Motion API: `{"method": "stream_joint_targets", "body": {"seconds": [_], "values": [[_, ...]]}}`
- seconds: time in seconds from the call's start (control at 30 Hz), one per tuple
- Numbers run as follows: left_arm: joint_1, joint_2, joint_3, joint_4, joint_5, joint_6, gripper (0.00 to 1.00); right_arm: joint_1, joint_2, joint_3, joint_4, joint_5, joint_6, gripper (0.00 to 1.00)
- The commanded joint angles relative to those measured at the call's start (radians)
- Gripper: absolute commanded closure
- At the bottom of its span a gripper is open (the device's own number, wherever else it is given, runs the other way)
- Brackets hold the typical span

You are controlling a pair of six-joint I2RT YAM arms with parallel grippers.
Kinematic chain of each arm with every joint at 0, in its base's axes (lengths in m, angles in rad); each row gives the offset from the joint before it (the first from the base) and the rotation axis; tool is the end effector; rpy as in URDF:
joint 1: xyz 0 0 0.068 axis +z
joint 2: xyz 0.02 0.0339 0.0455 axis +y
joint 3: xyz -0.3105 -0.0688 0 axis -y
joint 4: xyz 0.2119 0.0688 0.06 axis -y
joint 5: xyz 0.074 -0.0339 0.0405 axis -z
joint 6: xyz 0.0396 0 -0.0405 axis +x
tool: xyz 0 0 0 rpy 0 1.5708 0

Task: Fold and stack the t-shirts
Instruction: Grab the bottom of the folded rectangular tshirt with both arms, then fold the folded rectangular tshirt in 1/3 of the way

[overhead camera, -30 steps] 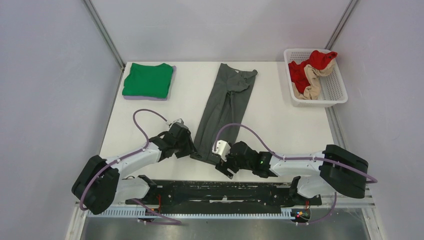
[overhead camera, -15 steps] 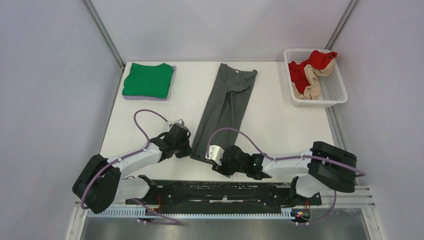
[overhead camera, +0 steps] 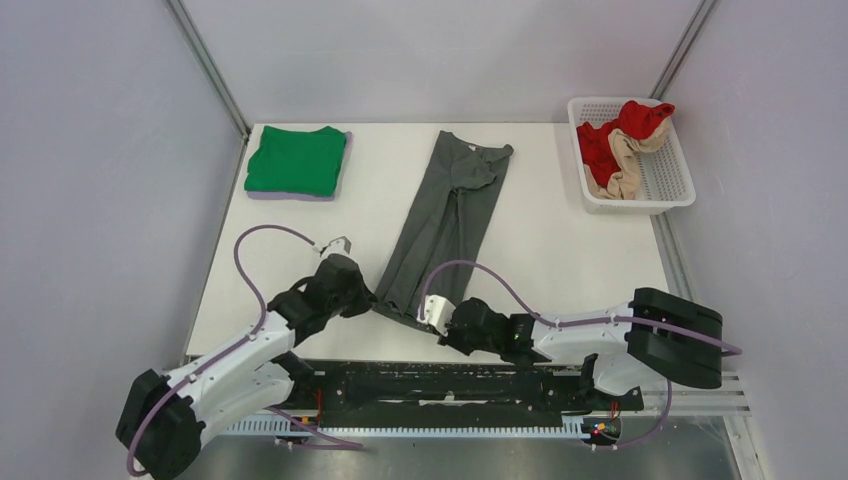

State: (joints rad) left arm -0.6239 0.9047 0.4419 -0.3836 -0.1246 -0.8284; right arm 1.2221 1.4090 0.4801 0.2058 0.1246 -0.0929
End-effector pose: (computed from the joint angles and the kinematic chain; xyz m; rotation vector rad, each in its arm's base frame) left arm 0.1000 -0.0659 0.2319 -0.3107 2.4547 -0.5070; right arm 0.0832 0.2143 0.2112 -1.3698 1.8813 0.4390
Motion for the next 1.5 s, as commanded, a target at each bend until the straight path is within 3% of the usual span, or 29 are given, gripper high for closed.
{"method": "stream_joint_targets", "body": {"seconds": [0.0, 0.37, 0.5, 0.63, 0.93, 1.47], "values": [[0.001, -0.094, -0.016, -0.074, -0.012, -0.009, 0.98, 0.063, -0.030, -0.012, 0.059, -0.085, 0.038, 0.99], [-0.011, -0.378, 0.012, -0.318, 0.022, -0.068, 0.98, 0.214, -0.125, 0.004, 0.014, -0.067, 0.181, 1.00], [-0.013, -0.391, 0.057, -0.252, 0.078, -0.019, 0.98, 0.212, -0.168, 0.017, -0.024, 0.055, 0.221, 1.00], [-0.013, -0.276, 0.085, -0.128, 0.086, 0.011, 0.98, 0.191, -0.182, 0.050, -0.073, 0.144, 0.245, 1.00], [-0.013, 0.015, 0.235, 0.016, -0.049, 0.069, 0.98, -0.008, -0.218, 0.063, -0.100, 0.145, 0.258, 1.00], [0.016, 0.593, 0.702, -0.067, -0.080, 0.222, 0.98, -0.308, -0.137, 0.194, -0.175, 0.079, 0.101, 1.00]]}}
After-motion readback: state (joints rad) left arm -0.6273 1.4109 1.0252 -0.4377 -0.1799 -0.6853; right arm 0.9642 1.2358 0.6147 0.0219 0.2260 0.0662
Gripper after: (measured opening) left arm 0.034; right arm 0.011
